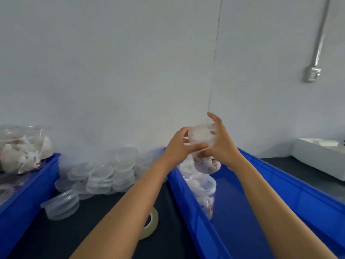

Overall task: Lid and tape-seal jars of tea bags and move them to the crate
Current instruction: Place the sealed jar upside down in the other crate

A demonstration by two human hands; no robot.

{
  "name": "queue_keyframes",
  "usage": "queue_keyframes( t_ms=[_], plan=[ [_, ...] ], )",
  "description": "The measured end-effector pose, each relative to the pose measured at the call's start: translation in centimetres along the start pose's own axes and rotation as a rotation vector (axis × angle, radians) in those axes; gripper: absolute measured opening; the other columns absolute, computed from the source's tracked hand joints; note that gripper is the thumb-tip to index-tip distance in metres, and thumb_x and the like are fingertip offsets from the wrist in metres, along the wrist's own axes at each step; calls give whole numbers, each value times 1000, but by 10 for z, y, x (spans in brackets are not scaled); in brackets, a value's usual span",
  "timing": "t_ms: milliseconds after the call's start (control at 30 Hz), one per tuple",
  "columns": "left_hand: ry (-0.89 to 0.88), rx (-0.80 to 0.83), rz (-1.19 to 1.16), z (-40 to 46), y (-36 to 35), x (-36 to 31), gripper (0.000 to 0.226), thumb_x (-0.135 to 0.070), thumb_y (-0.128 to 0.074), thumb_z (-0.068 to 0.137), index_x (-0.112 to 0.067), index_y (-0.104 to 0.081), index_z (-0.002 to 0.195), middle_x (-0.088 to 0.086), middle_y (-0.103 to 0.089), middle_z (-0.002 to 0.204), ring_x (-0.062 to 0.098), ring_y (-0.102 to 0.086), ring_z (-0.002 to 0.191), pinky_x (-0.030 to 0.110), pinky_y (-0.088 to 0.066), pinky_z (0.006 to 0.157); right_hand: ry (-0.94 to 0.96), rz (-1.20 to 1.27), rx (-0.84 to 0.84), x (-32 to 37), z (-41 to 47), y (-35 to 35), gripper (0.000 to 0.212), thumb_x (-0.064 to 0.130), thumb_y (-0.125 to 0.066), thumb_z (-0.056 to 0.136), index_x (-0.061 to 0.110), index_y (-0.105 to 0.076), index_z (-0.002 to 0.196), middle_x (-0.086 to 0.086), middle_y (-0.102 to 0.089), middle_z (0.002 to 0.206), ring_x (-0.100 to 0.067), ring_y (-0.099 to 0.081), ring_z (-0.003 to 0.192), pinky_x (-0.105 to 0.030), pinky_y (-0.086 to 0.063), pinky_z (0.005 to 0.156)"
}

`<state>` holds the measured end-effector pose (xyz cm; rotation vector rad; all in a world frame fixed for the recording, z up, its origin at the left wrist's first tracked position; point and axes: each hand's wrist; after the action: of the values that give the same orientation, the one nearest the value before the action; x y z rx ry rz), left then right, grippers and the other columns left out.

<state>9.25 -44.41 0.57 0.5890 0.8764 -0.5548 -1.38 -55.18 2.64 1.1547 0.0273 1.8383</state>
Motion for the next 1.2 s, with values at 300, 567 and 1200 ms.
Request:
queue_keyframes(
  t_ms=[300, 567, 1200],
  plan=[
    [61, 83, 292, 39, -75, 53, 66, -19, -73, 87, -11, -42, 145, 9, -48, 143, 23, -47, 130, 35, -39, 109, -218, -124, -187, -113, 14, -3, 104, -4, -77, 67, 31, -25, 150, 0, -37, 146, -17, -46, 124, -15, -40, 74],
    [24, 140, 684, 37, -88, 83, 41, -18, -59, 95, -13, -54, 136, 17, -52, 135, 32, -51, 122, 39, -42, 102, -390, -85, -83, -153, 16, -24, 98, 3, -78, 74, 28, -23, 151, -7, -35, 146, -25, -46, 124, -29, -40, 83],
    [112, 329, 1008, 23, -68, 80, 40, -41, -33, 104, -26, -59, 131, 8, -53, 137, 30, -46, 124, 46, -38, 100, -788, -85, 61, -146, 11, -35, 87, 12, -56, 96, 17, 9, 154, -22, -23, 153, -41, -38, 133, -48, -36, 108]
  ],
)
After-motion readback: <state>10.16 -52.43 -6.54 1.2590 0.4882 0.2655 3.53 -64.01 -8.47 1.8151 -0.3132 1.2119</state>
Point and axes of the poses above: each hand's wrist, its own z-axis towards the middle knuckle, its own y-axis out of the back of the hand, x = y × z
